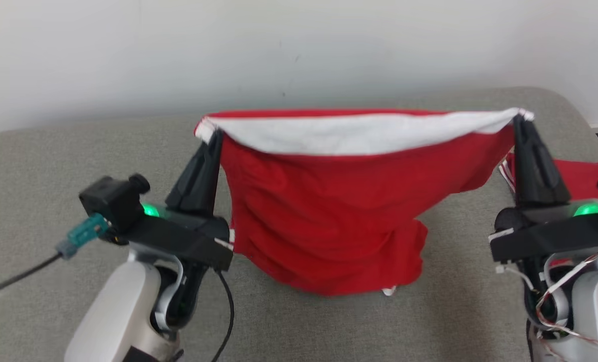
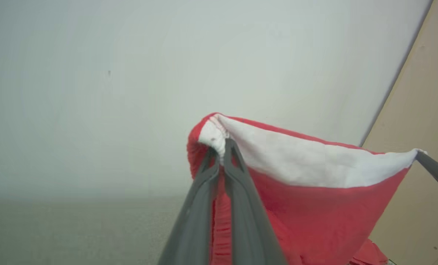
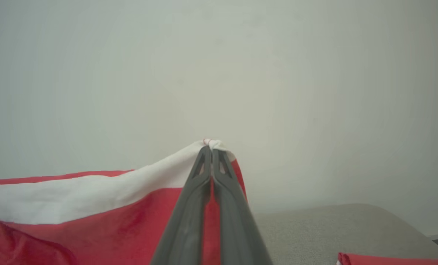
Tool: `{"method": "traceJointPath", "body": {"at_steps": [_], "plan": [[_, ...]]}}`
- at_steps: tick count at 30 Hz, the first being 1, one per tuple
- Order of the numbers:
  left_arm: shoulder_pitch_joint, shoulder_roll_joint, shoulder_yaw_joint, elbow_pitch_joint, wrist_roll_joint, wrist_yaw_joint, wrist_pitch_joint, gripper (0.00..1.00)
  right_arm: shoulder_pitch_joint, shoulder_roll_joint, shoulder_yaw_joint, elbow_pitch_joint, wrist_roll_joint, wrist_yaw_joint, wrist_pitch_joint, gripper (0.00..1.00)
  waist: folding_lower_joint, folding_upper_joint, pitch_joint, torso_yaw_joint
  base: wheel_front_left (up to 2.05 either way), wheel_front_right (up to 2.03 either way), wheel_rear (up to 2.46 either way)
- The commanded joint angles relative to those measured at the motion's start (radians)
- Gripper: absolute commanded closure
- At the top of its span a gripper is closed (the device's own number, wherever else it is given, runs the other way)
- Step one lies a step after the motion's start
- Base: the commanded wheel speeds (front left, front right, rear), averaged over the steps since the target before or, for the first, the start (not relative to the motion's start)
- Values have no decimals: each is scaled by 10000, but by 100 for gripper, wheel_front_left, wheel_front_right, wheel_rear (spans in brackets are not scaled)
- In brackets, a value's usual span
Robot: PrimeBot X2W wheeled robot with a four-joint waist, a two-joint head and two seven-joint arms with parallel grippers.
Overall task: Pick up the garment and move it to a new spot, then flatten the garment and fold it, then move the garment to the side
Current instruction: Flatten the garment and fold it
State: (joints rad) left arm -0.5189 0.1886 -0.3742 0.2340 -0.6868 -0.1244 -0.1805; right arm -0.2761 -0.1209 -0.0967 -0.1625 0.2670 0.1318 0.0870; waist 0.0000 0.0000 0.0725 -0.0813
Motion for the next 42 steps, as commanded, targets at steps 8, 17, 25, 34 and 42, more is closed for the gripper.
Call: {"method": "traceJointPath", "body": {"at_steps": [8,17,25,34,42], "plan": [[-771,294,208,-1124,-581,-41,814,100,-854,-253,-65,-349,-115,-28,159,100,0,0,-103,-231,0,0,0],[-1951,308,401,-424,-1008,-13,1224,100,-2732,-199,278,1346,-13,-28,171,100,0,0,464,-415,0,0,0],[-3387,-220,714,758,-619,185,-31,100,-4673,-440,920,2865,-309,-28,-1087,100,0,0,1147,-429,0,0,0],[-4834,-843,1432,1486,164,186,-842,100,-6610,-116,847,4239,-916,-28,-3153,100,0,0,1699,-463,0,0,0],[-3641,-1217,1420,991,409,-81,-842,100,-6108,-616,1781,4849,-798,-28,-3261,100,0,0,1925,-448,0,0,0]]}}
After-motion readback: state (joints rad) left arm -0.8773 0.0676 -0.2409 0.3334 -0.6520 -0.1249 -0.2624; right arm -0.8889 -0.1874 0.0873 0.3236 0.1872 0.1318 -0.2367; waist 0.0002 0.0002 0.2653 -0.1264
